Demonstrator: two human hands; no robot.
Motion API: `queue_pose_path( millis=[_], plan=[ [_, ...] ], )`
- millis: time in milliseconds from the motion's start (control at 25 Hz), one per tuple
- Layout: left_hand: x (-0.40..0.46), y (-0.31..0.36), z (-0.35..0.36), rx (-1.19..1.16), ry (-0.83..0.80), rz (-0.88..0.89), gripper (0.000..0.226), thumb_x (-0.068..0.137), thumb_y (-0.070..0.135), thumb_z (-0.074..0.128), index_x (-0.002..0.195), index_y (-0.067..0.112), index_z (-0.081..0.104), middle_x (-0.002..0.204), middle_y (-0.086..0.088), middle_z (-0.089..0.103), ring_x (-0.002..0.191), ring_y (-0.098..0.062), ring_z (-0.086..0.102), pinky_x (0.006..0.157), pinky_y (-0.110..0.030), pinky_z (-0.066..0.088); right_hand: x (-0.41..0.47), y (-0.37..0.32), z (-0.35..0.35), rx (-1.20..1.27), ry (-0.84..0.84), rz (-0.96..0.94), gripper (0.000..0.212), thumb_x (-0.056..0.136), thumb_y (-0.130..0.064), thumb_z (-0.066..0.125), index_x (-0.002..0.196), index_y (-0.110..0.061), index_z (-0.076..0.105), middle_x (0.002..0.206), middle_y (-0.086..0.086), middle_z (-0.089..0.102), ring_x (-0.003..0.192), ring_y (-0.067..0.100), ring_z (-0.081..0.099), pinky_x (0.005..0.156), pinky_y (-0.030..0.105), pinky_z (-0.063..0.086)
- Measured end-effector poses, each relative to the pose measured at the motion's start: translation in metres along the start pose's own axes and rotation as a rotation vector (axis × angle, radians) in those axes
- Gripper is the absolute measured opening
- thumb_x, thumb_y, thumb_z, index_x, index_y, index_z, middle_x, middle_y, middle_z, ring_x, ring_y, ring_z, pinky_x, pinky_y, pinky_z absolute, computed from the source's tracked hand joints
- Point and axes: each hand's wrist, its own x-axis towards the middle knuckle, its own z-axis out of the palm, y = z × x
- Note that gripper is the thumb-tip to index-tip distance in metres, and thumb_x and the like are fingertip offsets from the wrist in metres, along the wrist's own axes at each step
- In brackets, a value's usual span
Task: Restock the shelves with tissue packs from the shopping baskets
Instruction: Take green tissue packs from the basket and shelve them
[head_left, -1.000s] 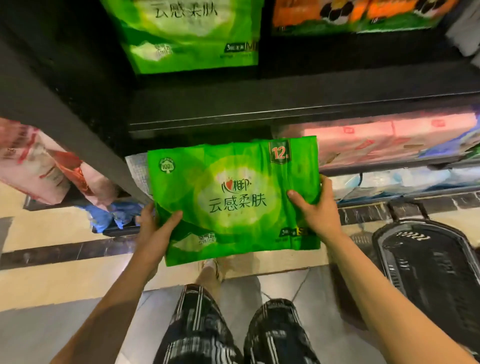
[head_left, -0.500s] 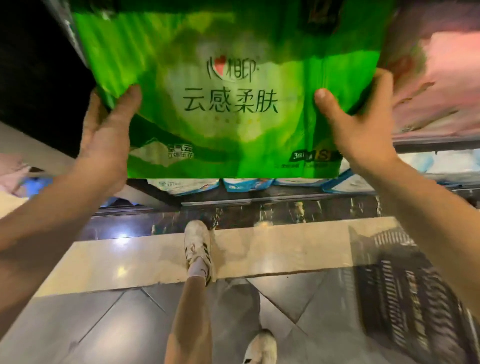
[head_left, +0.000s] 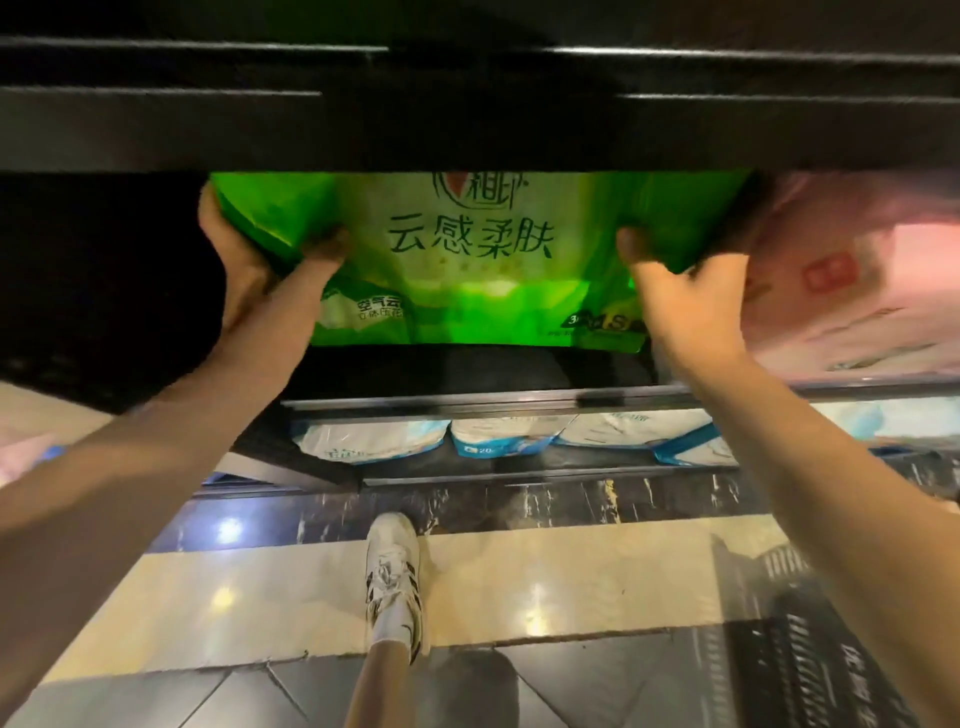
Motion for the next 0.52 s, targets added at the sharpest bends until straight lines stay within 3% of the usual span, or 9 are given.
queue_pose_path(
  millis=[80, 120, 200, 280, 400, 520],
  plan=[
    [0.006, -0.012, 0.005, 0.066, -0.004, -0.062, 0.119, 0.062, 0.069, 0.077, 0.154, 0.032, 0.012, 0.149, 0.005, 0.044, 0.134, -0.014, 0.046, 0.116, -0.042, 0.036, 0.005, 0.008, 0.009, -0.043, -0.039, 0.061, 0.04, 0.087, -0.036, 0.076, 0.113, -0.016, 0.053, 0.096, -0.015, 0.062, 0.096, 0.011, 0.06, 0.084, 0.02, 0.046],
    [0.007, -0.02, 0.005, 0.073, -0.003, -0.091, 0.109, 0.068, 0.069, 0.074, 0.153, 0.033, 0.015, 0.148, 0.005, 0.045, 0.134, -0.016, 0.046, 0.117, -0.045, 0.033, 0.004, 0.007, 0.009, -0.102, -0.051, 0.07, 0.057, 0.088, -0.043, 0.073, 0.128, -0.011, 0.048, 0.096, -0.008, 0.064, 0.094, 0.014, 0.06, 0.076, 0.017, 0.043],
    [0.01, -0.024, 0.003, 0.037, 0.016, -0.179, 0.079, 0.086, 0.062, 0.062, 0.15, 0.039, 0.022, 0.141, 0.011, 0.05, 0.129, -0.016, 0.05, 0.115, -0.047, 0.035, 0.003, 0.005, 0.002, -0.277, -0.091, 0.078, 0.057, 0.09, -0.052, 0.067, 0.118, -0.004, 0.054, 0.084, 0.002, 0.063, 0.083, 0.023, 0.058, 0.066, 0.023, 0.04],
    [0.009, -0.019, 0.003, 0.005, 0.025, -0.315, 0.073, 0.08, 0.072, 0.058, 0.142, 0.051, 0.026, 0.134, 0.017, 0.051, 0.124, -0.018, 0.054, 0.11, -0.055, 0.039, 0.0, 0.003, -0.008, -0.345, -0.125, 0.118, 0.052, 0.091, -0.053, 0.064, 0.11, -0.005, 0.055, 0.092, 0.007, 0.062, 0.089, 0.027, 0.058, 0.074, 0.027, 0.041],
    [-0.002, -0.012, 0.008, -0.061, 0.014, -0.359, 0.072, 0.083, 0.064, 0.066, 0.141, 0.05, 0.026, 0.137, 0.015, 0.045, 0.118, -0.02, 0.053, 0.099, -0.06, 0.045, -0.007, 0.002, -0.009, -0.219, -0.129, 0.187, 0.059, 0.087, -0.055, 0.068, 0.124, -0.014, 0.047, 0.118, 0.003, 0.062, 0.112, 0.023, 0.058, 0.094, 0.028, 0.043],
    [-0.005, -0.009, 0.011, -0.059, 0.051, -0.306, 0.087, 0.072, 0.058, 0.081, 0.141, 0.045, 0.03, 0.131, 0.016, 0.051, 0.115, -0.017, 0.056, 0.101, -0.055, 0.047, -0.018, 0.015, 0.0, -0.053, -0.097, 0.208, 0.056, 0.083, -0.05, 0.075, 0.114, -0.018, 0.041, 0.112, -0.008, 0.056, 0.112, 0.017, 0.054, 0.095, 0.026, 0.039]
  ],
)
